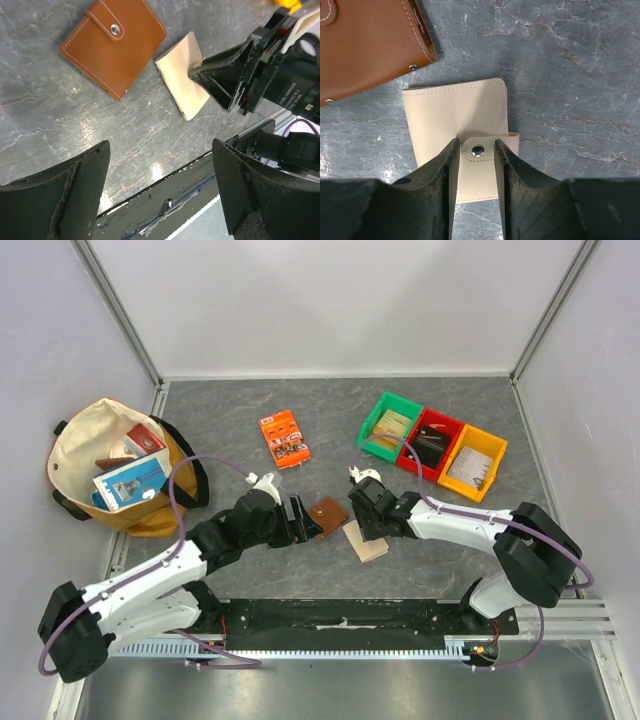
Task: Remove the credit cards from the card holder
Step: Open the card holder at the center of the board.
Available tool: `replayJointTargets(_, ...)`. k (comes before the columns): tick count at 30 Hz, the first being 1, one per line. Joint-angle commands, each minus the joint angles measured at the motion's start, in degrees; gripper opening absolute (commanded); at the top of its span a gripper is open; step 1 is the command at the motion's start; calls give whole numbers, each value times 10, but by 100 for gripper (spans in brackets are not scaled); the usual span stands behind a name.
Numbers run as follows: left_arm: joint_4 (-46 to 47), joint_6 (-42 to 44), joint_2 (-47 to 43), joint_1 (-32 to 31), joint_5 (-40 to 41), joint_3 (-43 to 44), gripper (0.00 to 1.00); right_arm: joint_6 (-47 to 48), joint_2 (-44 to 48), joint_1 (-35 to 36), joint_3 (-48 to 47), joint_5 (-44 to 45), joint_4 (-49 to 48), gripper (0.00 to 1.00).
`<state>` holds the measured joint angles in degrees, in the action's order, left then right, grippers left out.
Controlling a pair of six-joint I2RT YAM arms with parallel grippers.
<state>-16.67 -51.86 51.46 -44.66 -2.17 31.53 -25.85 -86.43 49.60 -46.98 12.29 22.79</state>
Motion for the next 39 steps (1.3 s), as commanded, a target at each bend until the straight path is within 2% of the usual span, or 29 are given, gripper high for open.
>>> replayJointTargets(1, 54, -76, 35, -48, 71, -5, 87, -2, -12, 0, 20, 1, -19, 39)
replayJointTargets(3, 80, -96, 56, -69, 82, -10, 86, -4, -11, 0, 28, 3, -20, 36)
replayJointTargets(7, 123, -124, 110, -105, 103, -7, 82, -10, -4, -3, 44, -7, -31, 20)
replayJointTargets(11, 146, -136, 171, -127, 114, 17, 76, -13, 3, -26, 67, -66, -69, 14)
replayJointTargets(19, 157, -144, 282, -145, 113, 77, 70, -36, 41, -72, 116, -180, -136, 12)
replayJointTargets(24, 157, -148, 340, -146, 111, 104, 68, -53, 64, -78, 134, -191, -158, 12)
replayJointTargets(32, 132, -155, 416, -146, 111, 134, 59, -56, 83, -91, 145, -205, -174, 12)
replayJointTargets(33, 119, -155, 423, -145, 115, 137, 58, -55, 86, -95, 146, -208, -174, 13)
replayJointTargets(37, 58, -142, 435, -144, 159, 162, 40, -50, 109, -118, 152, -216, -164, 14)
replayJointTargets(39, 29, -124, 444, -135, 175, 180, 36, -44, 117, -133, 154, -217, -158, 15)
